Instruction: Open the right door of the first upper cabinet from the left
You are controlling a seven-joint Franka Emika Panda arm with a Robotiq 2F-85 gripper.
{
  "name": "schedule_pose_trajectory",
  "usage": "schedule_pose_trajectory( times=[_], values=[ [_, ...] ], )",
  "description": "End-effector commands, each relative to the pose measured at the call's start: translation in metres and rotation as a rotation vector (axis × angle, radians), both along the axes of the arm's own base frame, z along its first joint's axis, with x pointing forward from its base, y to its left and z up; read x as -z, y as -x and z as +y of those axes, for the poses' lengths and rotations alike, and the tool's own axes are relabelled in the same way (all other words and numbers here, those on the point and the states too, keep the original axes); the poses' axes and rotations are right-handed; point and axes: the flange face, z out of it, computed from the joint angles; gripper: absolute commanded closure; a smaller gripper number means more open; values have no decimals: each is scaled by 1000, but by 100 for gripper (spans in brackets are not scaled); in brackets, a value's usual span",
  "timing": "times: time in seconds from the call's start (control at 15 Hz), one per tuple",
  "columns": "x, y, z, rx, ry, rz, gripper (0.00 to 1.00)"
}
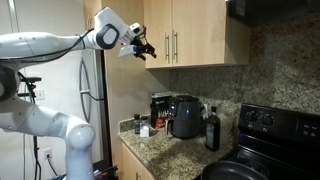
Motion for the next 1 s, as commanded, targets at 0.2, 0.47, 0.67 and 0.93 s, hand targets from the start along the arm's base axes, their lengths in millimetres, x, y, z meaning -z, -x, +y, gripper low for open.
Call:
schedule_pose_trajectory(
  times=[0.2,0.47,0.67,0.93],
  values=[
    [-24,-15,-5,32,-53,-43,0],
    [-41,-87,-15,117,-146,-88,0],
    [-36,-83,-11,108,-136,-84,0],
    [-37,-101,-7,122,-123,-92,0]
  ],
)
